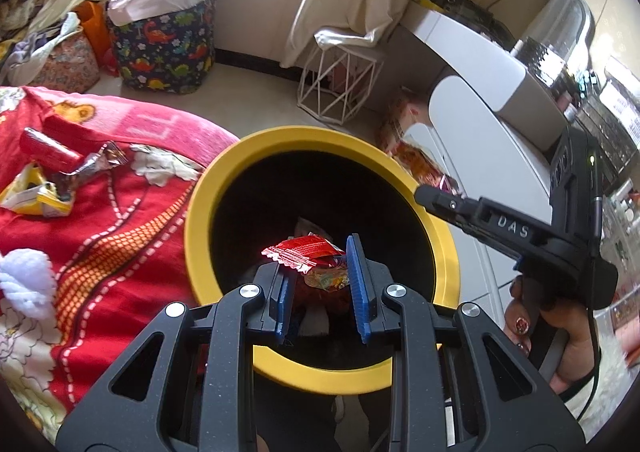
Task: Collect trash
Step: 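Open both tools to drop the wrappers into the bin, then move both open tools back over the bed toward the remaining trash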
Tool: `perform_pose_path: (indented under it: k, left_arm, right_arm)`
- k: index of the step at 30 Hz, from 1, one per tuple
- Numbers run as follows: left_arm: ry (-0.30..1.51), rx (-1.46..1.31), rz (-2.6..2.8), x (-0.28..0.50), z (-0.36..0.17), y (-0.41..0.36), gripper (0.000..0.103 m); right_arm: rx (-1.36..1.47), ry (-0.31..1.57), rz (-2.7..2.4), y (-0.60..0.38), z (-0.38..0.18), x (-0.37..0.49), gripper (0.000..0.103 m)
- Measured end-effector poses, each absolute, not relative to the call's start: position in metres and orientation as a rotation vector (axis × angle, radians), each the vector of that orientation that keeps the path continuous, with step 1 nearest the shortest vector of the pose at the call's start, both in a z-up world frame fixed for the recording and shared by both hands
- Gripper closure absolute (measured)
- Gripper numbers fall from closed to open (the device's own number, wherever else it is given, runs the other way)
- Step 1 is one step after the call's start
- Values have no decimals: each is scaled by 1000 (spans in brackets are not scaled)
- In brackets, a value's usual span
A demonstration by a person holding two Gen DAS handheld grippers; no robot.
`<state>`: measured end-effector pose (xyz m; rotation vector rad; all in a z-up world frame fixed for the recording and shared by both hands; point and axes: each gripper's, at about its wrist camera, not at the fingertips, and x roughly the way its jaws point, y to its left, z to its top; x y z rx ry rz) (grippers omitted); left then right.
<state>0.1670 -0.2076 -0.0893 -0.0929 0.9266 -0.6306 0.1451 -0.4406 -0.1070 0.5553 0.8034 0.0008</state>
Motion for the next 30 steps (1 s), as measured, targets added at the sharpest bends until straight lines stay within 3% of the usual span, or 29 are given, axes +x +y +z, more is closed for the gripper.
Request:
perform_pose_path:
  k: [7, 9, 10, 14, 17, 30]
  left_arm:
    - [942, -94, -639, 170, -95, -211, 81]
    - [949, -102, -635, 172, -96, -211, 65]
    - [950, -108, -632, 173, -96, -210, 51]
    - [934, -122, -605, 173, -94, -204, 24]
    - [919, -133, -588, 172, -91, -199, 16]
    - [868, -165, -513, 172, -79, -173, 12]
  right_arm:
    - [581, 804, -24, -448, -109, 143, 74]
    - [590, 803, -30, -451, -109, 142, 68]
    - [592, 802, -32, -451, -109, 142, 66]
    - [593, 798, -29, -452, -108, 143, 60]
    - [586, 792, -25, -451, -106, 143, 56]
    - [568, 784, -5, -435, -97, 144, 46]
